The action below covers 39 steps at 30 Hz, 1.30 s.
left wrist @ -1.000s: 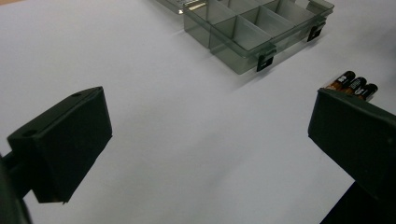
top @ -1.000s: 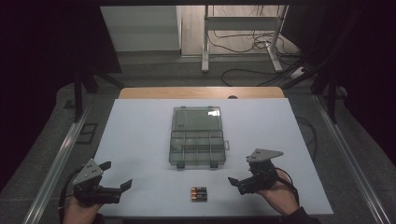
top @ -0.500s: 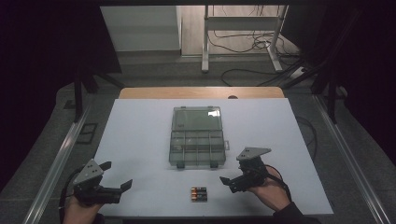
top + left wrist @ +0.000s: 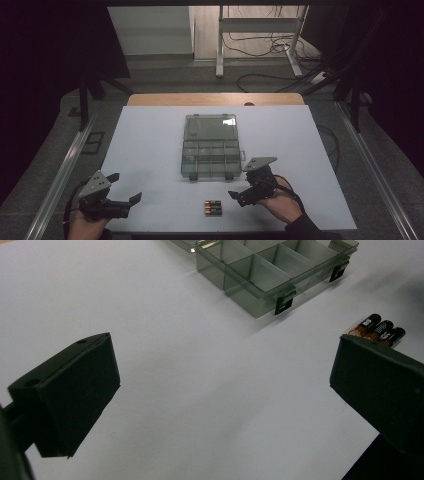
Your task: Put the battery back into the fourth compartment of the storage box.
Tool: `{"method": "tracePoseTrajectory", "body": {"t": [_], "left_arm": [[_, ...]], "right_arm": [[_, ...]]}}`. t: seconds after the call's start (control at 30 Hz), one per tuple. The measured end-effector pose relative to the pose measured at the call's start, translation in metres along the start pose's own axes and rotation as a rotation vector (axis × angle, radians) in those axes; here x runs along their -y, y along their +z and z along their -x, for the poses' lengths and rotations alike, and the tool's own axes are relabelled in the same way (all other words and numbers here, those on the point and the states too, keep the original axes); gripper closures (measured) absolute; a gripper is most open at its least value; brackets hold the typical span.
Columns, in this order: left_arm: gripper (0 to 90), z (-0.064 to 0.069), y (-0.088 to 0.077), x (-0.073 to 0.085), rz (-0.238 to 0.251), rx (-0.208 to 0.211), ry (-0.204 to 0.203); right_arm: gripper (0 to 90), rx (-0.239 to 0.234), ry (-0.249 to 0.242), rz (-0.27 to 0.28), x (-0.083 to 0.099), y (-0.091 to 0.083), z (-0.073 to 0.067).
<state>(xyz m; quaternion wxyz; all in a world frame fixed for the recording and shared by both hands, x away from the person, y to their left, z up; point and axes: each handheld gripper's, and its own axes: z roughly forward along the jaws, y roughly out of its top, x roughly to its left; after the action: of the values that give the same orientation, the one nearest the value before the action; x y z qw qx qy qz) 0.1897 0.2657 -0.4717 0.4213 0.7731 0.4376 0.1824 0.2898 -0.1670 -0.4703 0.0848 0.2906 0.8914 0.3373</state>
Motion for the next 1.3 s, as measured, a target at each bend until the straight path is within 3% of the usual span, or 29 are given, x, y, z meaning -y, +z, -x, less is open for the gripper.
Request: {"method": "tracePoseTrajectory", "body": {"t": [0.4, 0.73, 1.03, 1.3], "left_arm": [[0.3, 0.0, 0.0, 0.0, -0.003, 0.001, 0.003], [1.1, 0.0, 0.001, 0.0, -0.006, 0.003, 0.007], [1.5, 0.001, 0.001, 0.0, -0.007, 0.004, 0.011], [1.7, 0.001, 0.001, 0.0, -0.007, 0.006, 0.012]], "right_arm": [[0.4, -0.032, -0.026, -0.071, -0.011, 0.016, -0.013], [23.1, -0.061, -0.104, -0.139, -0.02, 0.032, -0.026], [37.5, -0.094, -0.171, -0.18, -0.025, 0.044, -0.034], [48.8, -0.128, -0.199, -0.222, -0.027, 0.055, -0.041]]}}
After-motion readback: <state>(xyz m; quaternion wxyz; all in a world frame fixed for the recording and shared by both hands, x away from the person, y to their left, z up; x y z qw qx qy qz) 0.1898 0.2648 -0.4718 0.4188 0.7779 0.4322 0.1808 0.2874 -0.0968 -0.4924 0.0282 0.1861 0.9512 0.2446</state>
